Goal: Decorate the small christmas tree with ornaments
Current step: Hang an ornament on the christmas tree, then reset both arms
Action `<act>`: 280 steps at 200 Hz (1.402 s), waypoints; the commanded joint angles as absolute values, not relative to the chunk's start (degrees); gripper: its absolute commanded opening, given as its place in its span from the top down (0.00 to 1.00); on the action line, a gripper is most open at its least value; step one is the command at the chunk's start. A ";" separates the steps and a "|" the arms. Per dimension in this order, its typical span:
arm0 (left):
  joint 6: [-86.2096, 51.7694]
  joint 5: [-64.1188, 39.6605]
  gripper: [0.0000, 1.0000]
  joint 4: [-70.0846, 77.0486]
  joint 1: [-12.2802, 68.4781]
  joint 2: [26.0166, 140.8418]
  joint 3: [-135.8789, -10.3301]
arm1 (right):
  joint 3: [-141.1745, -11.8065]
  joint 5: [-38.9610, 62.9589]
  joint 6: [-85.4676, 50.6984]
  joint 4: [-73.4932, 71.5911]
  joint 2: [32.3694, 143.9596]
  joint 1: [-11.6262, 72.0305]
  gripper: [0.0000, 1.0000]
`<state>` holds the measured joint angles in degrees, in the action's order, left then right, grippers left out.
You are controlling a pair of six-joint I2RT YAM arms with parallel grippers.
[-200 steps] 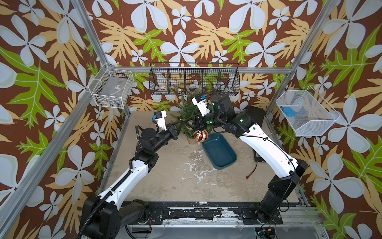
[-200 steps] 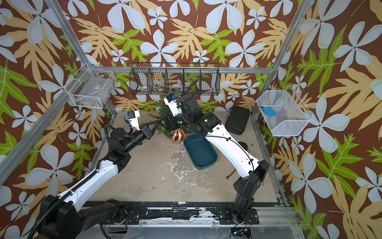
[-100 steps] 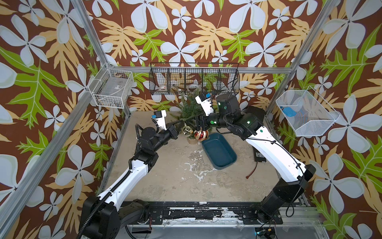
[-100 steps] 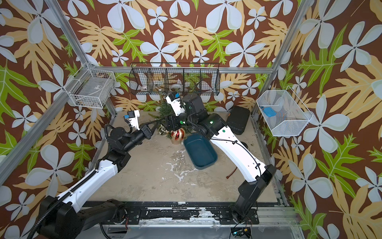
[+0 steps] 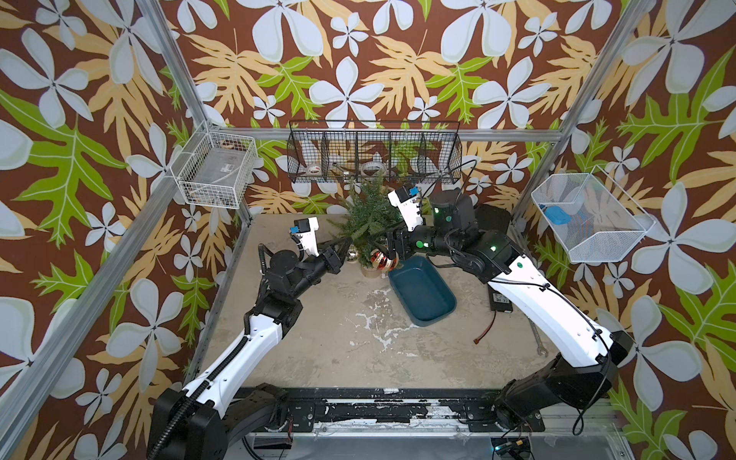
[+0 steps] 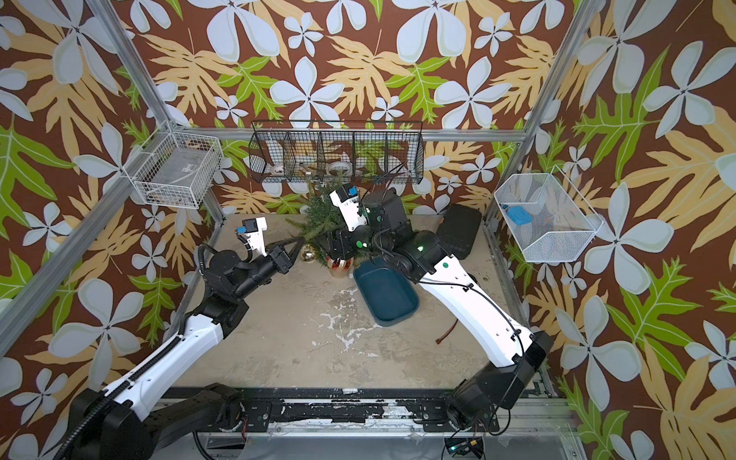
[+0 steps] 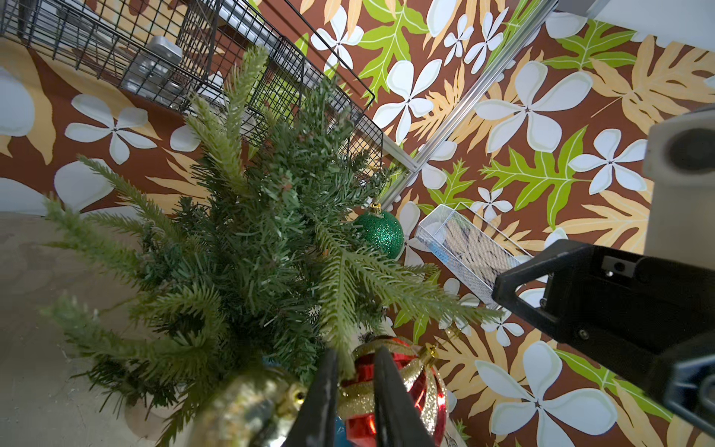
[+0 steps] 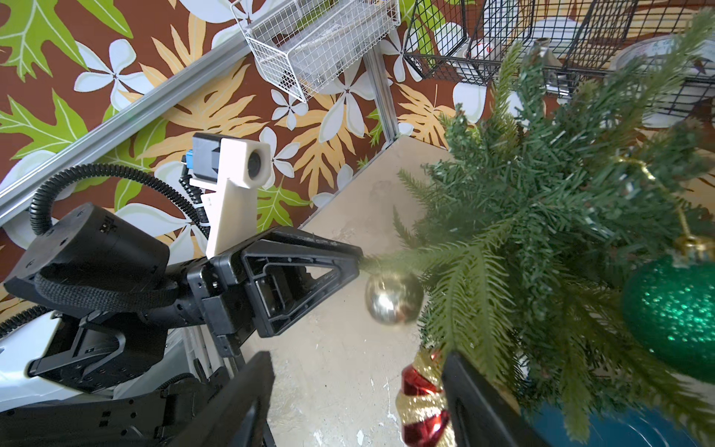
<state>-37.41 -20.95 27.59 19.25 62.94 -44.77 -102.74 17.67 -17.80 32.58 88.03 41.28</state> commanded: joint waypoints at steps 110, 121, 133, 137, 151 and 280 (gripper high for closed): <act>-35.80 -17.55 0.60 24.32 19.22 58.96 -43.51 | -98.32 15.77 -18.68 28.68 83.15 41.27 0.29; -35.54 -17.10 0.58 23.54 19.22 58.26 -43.43 | -97.93 15.00 -18.63 28.57 82.42 41.27 0.29; -35.05 -16.55 0.57 22.28 19.16 57.33 -43.35 | -97.19 13.88 -18.46 28.64 81.26 41.29 0.29; -34.86 -16.30 0.56 21.72 19.13 57.05 -43.35 | -96.82 13.49 -18.46 28.50 80.68 41.29 0.28; -34.11 -15.07 0.51 19.80 19.14 55.72 -43.24 | -94.96 11.74 -18.50 27.93 78.82 41.14 0.27; -27.58 3.57 0.00 -6.84 16.76 50.27 -42.60 | -58.30 -20.15 -20.66 17.43 54.31 24.64 0.00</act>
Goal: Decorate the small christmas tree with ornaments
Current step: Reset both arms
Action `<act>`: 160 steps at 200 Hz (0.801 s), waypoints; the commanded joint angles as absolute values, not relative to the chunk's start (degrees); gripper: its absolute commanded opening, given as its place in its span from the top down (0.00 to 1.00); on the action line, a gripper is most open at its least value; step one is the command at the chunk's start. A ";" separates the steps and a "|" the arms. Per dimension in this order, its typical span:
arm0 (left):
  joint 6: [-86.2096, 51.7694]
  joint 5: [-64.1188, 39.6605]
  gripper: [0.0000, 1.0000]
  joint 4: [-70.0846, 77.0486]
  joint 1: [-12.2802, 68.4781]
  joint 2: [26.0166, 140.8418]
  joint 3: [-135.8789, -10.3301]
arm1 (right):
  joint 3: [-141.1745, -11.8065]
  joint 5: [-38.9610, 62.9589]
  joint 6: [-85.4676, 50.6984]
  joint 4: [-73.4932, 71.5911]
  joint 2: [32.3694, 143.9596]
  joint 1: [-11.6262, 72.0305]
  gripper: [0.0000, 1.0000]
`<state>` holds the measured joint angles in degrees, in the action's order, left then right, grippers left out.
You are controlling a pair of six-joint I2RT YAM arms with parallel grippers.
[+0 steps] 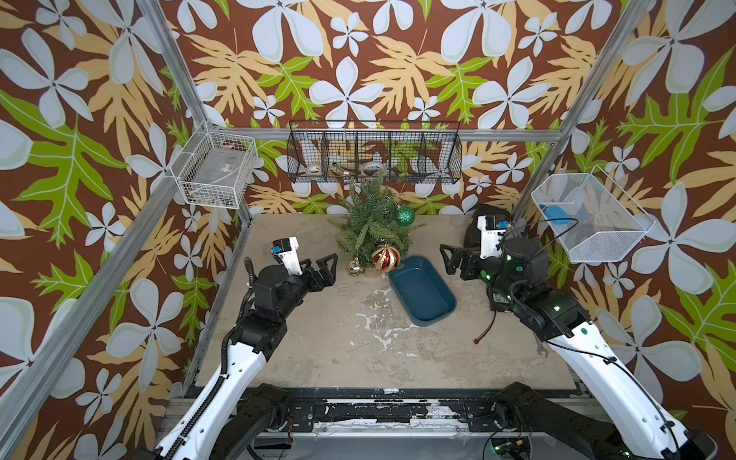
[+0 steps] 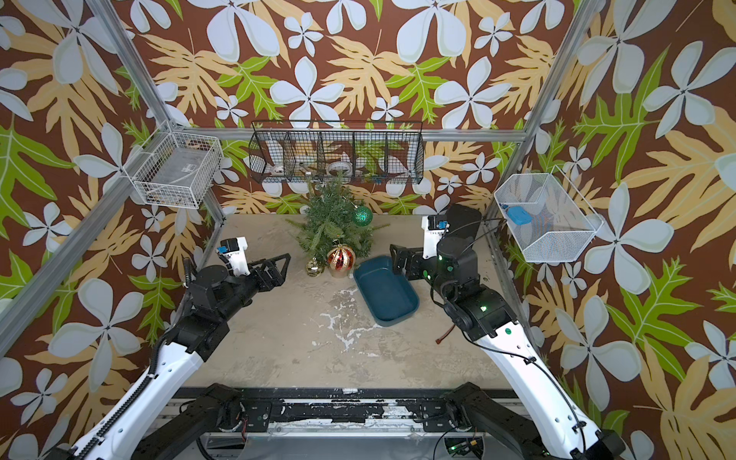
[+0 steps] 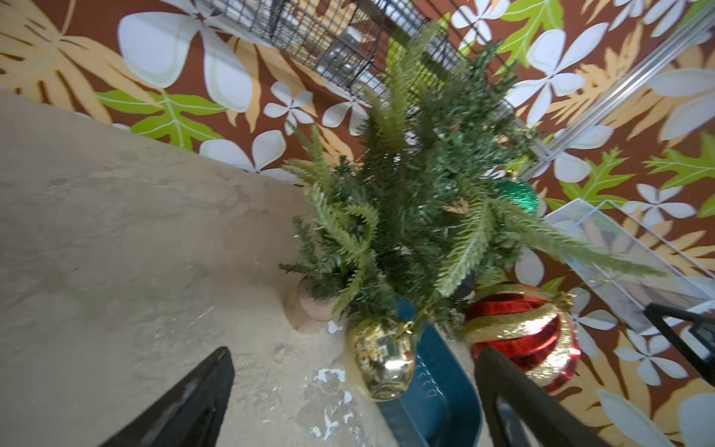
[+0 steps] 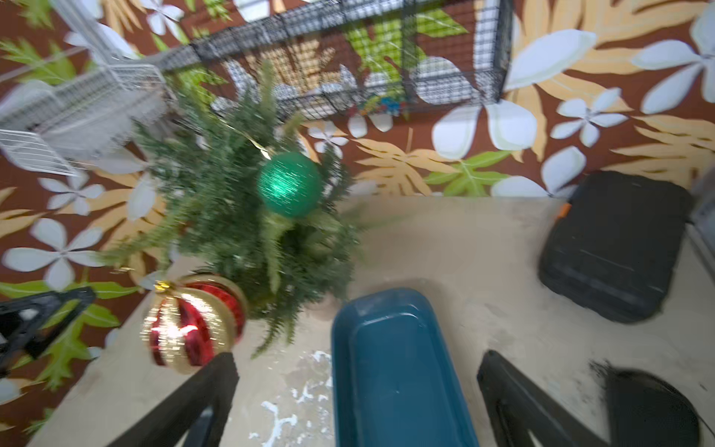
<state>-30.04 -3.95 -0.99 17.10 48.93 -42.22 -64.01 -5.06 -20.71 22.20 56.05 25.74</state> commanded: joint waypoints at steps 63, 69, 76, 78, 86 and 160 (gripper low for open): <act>-17.76 21.11 0.00 9.86 16.37 50.71 -31.61 | -29.85 -45.50 -16.16 -10.51 53.92 17.57 0.00; -16.42 23.68 0.00 13.05 16.41 50.76 -29.59 | -27.87 -46.64 -15.70 -13.26 55.14 16.44 0.00; -13.98 25.87 0.00 17.15 16.31 51.19 -27.65 | -26.47 -47.41 -16.65 -14.67 57.12 14.95 0.00; -13.25 26.44 0.00 18.26 16.34 51.45 -27.19 | -26.39 -47.62 -17.19 -14.68 57.74 14.48 0.00; -11.90 28.88 0.00 21.52 16.01 52.92 -25.86 | -25.57 -48.24 -17.69 -16.71 60.57 13.08 0.00; -6.14 31.04 0.00 45.53 11.11 73.60 -19.61 | -17.88 -49.12 -8.82 -46.81 77.16 10.98 0.00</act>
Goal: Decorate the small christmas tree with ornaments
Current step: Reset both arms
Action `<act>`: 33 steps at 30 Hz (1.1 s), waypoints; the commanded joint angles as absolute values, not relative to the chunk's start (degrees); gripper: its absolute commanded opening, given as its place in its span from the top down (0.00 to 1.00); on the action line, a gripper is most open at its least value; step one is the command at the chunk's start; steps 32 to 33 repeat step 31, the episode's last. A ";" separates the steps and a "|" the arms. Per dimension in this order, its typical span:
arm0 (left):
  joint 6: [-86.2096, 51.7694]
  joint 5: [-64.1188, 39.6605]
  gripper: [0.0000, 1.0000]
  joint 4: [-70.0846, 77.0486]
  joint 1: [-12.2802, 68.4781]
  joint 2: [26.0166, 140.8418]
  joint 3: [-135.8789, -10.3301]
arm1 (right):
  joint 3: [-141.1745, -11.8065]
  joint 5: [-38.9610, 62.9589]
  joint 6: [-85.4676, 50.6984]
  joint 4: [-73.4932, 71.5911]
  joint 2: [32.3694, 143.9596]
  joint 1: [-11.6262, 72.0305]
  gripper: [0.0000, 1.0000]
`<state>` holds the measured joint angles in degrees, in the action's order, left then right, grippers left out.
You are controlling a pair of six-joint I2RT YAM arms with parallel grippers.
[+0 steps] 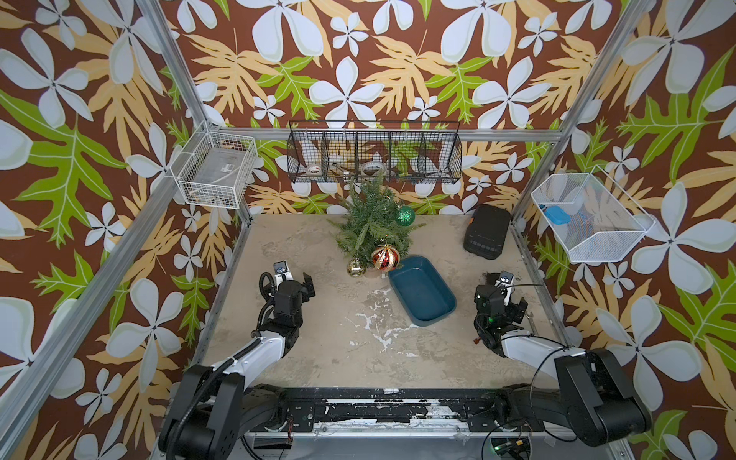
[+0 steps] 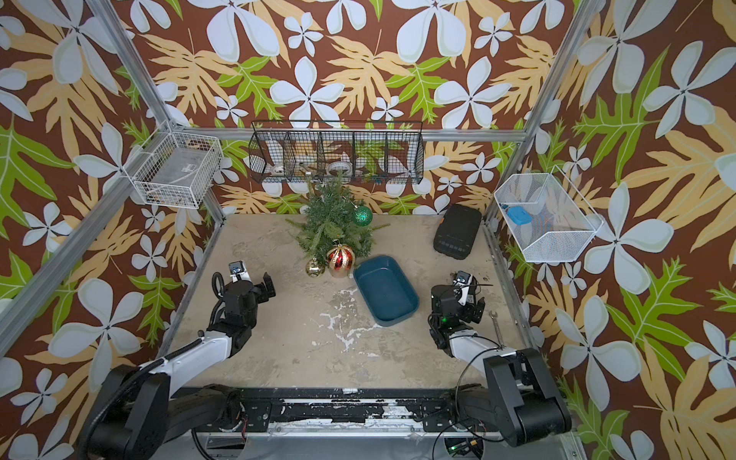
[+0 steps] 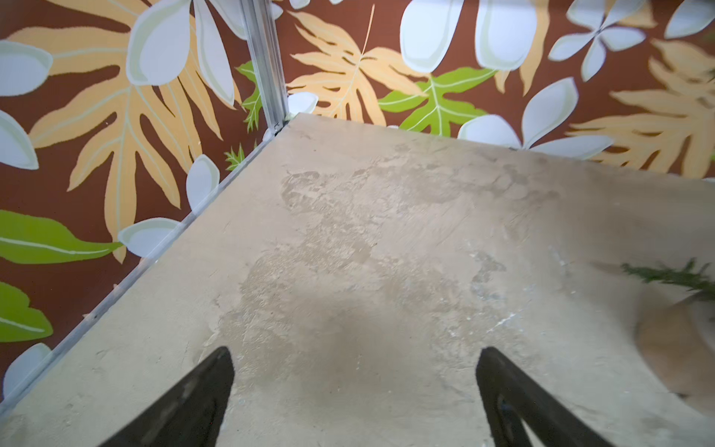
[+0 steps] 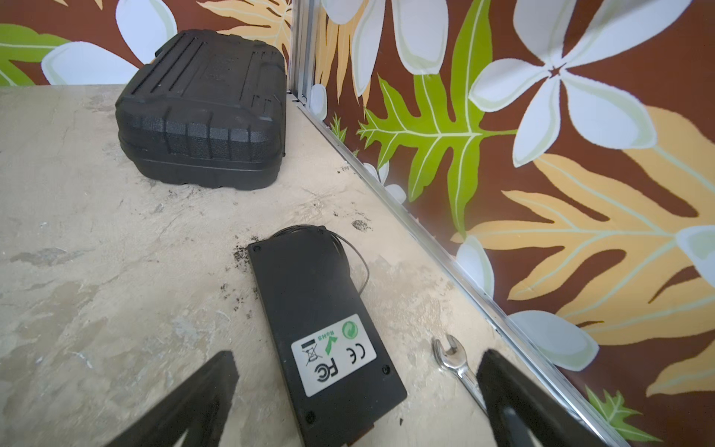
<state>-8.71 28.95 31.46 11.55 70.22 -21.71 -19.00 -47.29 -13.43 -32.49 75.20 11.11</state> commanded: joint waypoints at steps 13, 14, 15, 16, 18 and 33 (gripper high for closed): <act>-0.67 20.43 0.00 65.99 8.84 80.93 -12.45 | -13.73 -25.93 -2.13 -64.30 82.13 7.10 0.00; -0.64 19.10 0.00 68.20 8.50 81.07 -11.62 | -13.08 -24.66 -2.26 -65.28 82.00 6.66 0.00; -0.38 18.25 0.00 70.72 8.29 81.23 -10.54 | -12.56 -20.49 -2.76 -65.41 81.66 5.40 0.00; -0.71 16.49 0.00 71.92 7.66 81.05 -9.03 | -10.63 -16.75 -3.48 -69.21 83.31 3.44 0.00; 0.01 15.32 0.00 80.76 7.01 85.04 -7.03 | -8.68 -16.70 -2.77 -79.40 86.87 2.73 0.00; -1.48 17.19 0.00 77.12 6.84 83.57 -7.61 | -10.64 -17.02 -2.82 -71.11 84.43 3.57 0.00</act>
